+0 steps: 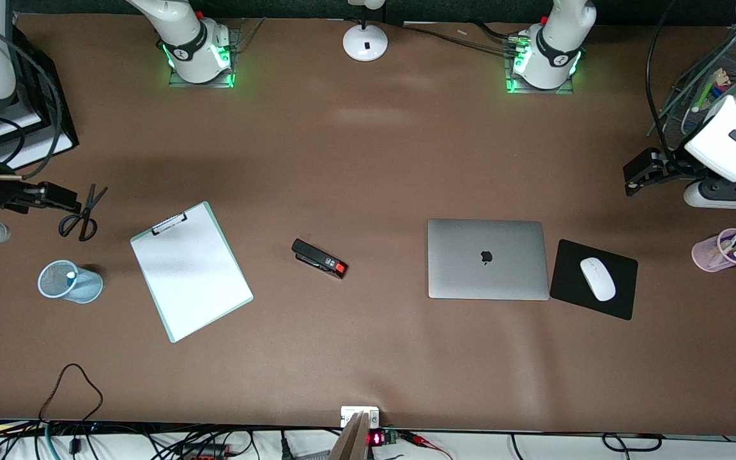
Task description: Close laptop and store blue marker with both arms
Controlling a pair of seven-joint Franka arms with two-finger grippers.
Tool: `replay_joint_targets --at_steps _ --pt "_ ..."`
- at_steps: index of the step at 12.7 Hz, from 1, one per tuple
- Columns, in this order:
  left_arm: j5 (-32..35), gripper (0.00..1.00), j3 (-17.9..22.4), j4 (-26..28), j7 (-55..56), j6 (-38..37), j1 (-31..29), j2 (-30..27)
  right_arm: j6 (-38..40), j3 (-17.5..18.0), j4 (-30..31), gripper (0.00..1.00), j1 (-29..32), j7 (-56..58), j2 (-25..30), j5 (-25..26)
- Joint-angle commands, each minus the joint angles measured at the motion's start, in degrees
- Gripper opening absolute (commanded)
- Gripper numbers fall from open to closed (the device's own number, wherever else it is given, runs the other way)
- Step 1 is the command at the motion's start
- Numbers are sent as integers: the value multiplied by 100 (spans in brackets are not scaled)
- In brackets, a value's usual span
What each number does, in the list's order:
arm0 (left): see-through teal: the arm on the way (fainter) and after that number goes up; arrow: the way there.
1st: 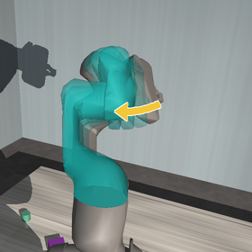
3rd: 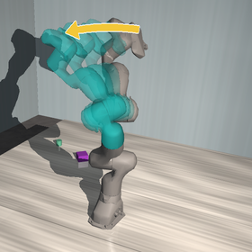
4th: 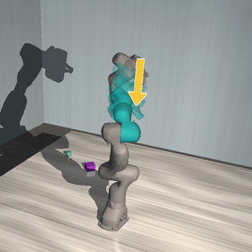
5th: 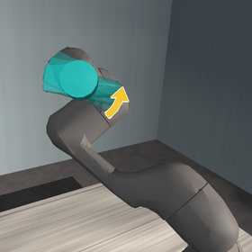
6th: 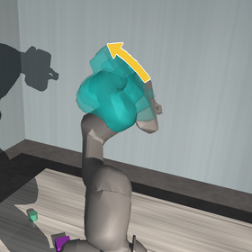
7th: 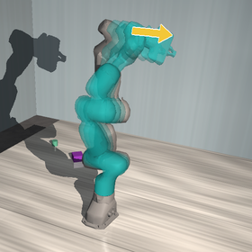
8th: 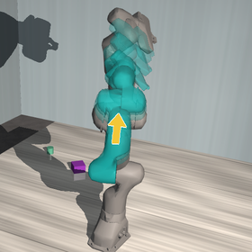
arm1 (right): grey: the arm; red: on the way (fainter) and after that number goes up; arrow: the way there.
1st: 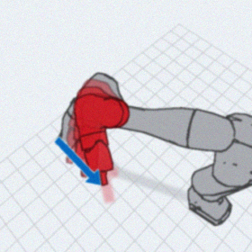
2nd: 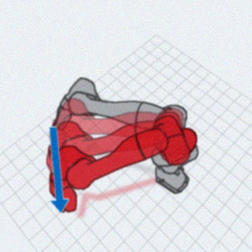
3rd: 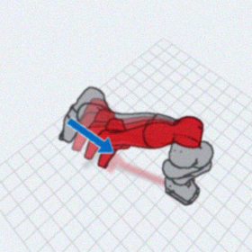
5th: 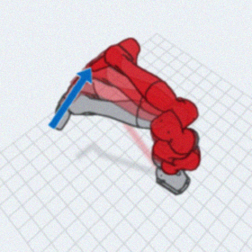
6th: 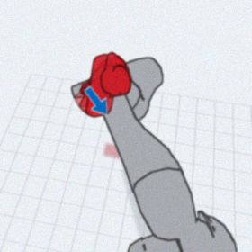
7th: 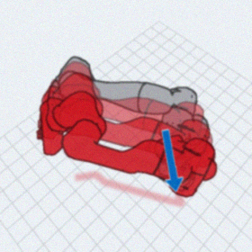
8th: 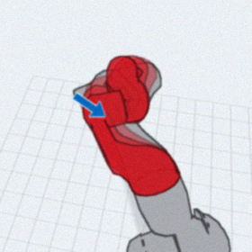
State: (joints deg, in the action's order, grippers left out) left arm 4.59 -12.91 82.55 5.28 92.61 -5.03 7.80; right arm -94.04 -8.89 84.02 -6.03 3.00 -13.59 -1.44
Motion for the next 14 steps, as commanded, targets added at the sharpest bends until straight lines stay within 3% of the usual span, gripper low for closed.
replay_joint_targets --at_steps 1,5,10,14 --pt "-90 100 -27 -125 -133 -15 -33 55 26 10 141 100 -21 -28 286 118" --pt "-186 100 -80 -125 -124 -15 64 292 35 28 142 100 -48 -89 410 109" --pt "-441 100 -150 -379 -256 -6 142 1127 307 28 141 100 -39 -54 428 118" --pt "-380 100 -115 -485 -256 -15 213 1180 334 28 141 100 -39 -45 454 118"
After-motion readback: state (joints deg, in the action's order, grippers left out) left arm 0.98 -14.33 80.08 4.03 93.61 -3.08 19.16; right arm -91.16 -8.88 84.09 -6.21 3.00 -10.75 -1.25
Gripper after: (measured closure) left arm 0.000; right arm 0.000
